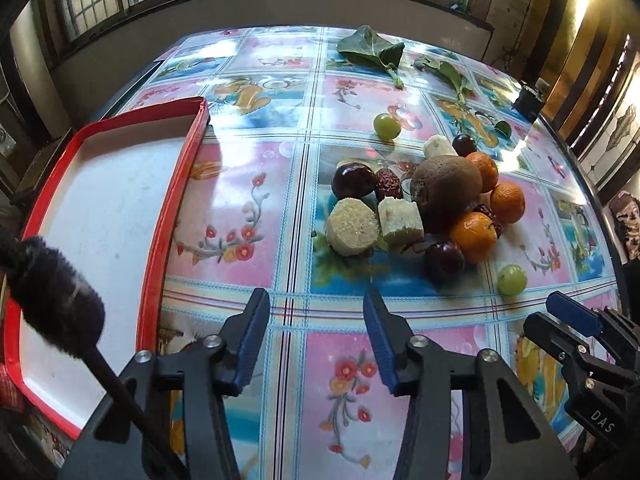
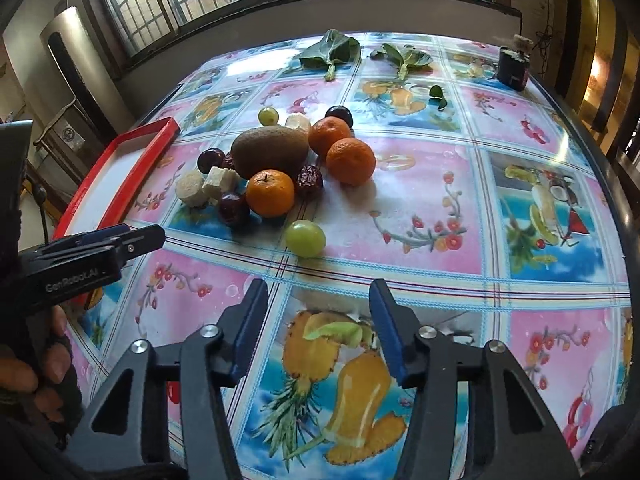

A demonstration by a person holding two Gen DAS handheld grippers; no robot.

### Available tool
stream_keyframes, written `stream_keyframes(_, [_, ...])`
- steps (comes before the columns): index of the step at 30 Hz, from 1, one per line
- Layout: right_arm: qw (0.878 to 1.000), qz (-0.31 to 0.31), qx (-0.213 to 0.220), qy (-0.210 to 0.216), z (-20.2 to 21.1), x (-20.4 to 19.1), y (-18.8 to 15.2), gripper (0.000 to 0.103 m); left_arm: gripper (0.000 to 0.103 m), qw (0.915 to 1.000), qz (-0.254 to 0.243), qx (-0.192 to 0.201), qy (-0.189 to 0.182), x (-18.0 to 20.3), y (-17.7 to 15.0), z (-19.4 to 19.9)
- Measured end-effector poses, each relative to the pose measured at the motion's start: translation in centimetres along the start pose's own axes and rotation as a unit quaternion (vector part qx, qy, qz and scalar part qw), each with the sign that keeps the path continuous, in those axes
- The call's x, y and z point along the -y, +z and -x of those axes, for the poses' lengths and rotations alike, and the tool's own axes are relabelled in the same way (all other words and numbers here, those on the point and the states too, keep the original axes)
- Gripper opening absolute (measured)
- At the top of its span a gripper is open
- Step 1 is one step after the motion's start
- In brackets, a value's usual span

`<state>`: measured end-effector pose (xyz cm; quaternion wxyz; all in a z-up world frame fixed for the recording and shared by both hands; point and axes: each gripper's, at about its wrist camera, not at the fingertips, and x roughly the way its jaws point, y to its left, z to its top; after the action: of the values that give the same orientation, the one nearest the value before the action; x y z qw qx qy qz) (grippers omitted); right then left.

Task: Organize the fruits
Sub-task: 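Grasp the round beige cake with the left tool while the right tool grasps a green grape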

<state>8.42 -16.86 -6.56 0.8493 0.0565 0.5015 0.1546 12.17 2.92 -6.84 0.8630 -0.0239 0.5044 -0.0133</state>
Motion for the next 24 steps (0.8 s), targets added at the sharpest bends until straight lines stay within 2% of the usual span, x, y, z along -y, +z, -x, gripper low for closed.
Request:
stream_keyframes(1, [1.000,0.001,-0.003,0.006,-0.3,0.0,0.3,0.047,0.046,1.0000,-0.003,-0.002,0.001,0.0,0.3,-0.4])
stream_keyframes(7, [1.000,0.022,-0.008,0.012,-1.9,-0.5,2.1,0.040,0.048,0.9999,-0.007,-0.007,-0.004,-0.2,1.7,-2.0])
stream_keyframes(11, [0.999,0.022,-0.026,0.015,-3.4,-0.4,2.5,0.035,0.048,0.9998,-0.002,-0.004,-0.020,-0.3,2.5,-2.3])
stream_keyframes(14, [0.999,0.030,-0.020,0.012,-3.6,-0.8,2.5,0.034,0.048,0.9990,0.001,-0.002,-0.044,-0.3,2.9,-2.2])
stream_keyframes(16, [0.999,0.030,-0.021,0.013,-3.7,-0.9,2.6,0.031,0.048,0.9990,-0.004,0.000,-0.045,0.1,3.1,-2.2])
stream_keyframes(17, [0.999,0.031,-0.021,0.014,-3.8,-1.0,2.6,0.028,0.046,0.9991,-0.006,0.000,-0.043,0.2,3.1,-2.4])
stream_keyframes(19, [0.999,0.032,-0.020,0.013,-3.8,-1.0,2.5,0.028,0.044,0.9992,-0.008,0.002,-0.039,0.2,3.1,-2.7])
stream_keyframes(20, [0.999,0.032,-0.018,0.013,-3.8,-1.0,2.5,0.028,0.033,0.9992,-0.010,0.006,-0.038,0.3,3.1,-2.8])
stream_keyframes(21, [0.999,0.031,-0.017,0.013,-3.8,-1.0,2.5,0.028,0.031,0.9992,-0.011,0.008,-0.037,0.3,3.2,-2.8])
stream_keyframes(24, [0.999,0.022,-0.016,0.020,-3.5,-0.8,2.2,0.027,0.031,0.9984,-0.002,0.007,-0.056,0.0,3.0,-2.5])
